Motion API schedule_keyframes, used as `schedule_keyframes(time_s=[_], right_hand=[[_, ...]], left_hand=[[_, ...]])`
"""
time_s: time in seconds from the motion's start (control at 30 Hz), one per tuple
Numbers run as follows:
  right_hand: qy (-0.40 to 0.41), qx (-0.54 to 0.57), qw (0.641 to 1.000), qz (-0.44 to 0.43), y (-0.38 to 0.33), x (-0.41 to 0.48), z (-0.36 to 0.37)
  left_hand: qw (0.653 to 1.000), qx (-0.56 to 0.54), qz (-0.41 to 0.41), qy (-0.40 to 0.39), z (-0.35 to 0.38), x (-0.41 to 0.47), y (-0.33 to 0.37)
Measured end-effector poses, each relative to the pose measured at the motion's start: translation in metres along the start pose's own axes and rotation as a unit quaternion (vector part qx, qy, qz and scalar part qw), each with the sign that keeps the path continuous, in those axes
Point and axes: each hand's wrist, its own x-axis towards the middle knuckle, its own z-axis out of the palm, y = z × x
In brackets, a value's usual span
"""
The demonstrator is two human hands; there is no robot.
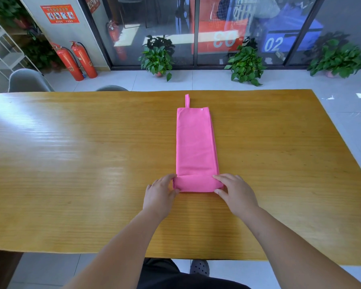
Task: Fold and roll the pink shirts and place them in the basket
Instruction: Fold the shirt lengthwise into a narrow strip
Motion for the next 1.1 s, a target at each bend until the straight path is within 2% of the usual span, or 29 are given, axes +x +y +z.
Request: schedule_keyframes(time_s=[0.13,0.27,0.37,0.47,0.53,0.6,0.67,0.77,0.83,0.9,0.97,1.03,1.1], right_hand=[[-0.049,0.149,0.987,0.045,0.013,-0.002,-0.01],[-0.045,0.21,0.973,0.083,0.019,-0.005,-0.008],[0.037,0.116,0.989,0.089,0.011,-0.008,-0.008],[0.161,0.0,0.987,-0.011,-0.001,-0.007,-0.004],[0.188,-0.068,0.977,-0.072,0.002,-0.005,0.006],[0.179,-0.112,0.973,-0.097,0.01,-0.008,0.015],[0.158,-0.144,0.971,-0.105,0.017,-0.015,0.018],[0.084,-0.165,0.979,-0.081,0.016,-0.023,0.017],[0.052,-0.137,0.988,-0.052,0.012,-0.018,0.014],[0.032,-0.086,0.995,-0.034,0.01,-0.009,0.01],[-0.002,-0.023,1.0,-0.018,0.012,-0.006,0.002],[-0.034,0.025,0.999,-0.008,0.018,-0.006,-0.003],[-0.045,0.063,0.997,0.002,0.022,-0.008,-0.005]], left_hand=[[0.988,-0.139,-0.047,-0.055,-0.004,0.004,-0.01],[0.98,-0.152,-0.097,-0.082,-0.005,0.004,-0.011],[0.993,-0.088,-0.079,-0.018,-0.007,0.007,-0.004],[0.995,0.028,0.05,0.078,-0.002,0.01,0.005],[0.979,0.117,0.13,0.107,0.005,0.007,0.007],[0.965,0.153,0.172,0.127,0.012,0.0,0.004],[0.962,0.139,0.187,0.142,0.015,-0.01,0.0],[0.977,0.125,0.148,0.086,0.012,-0.019,-0.002],[0.984,0.125,0.113,0.049,0.011,-0.017,0.0],[0.994,0.07,0.07,0.037,0.01,-0.012,0.003],[0.999,-0.041,0.015,0.02,0.006,-0.007,0.005],[0.992,-0.127,-0.019,-0.006,0.003,-0.006,0.001],[0.985,-0.168,-0.026,-0.026,0.003,-0.007,-0.004]])
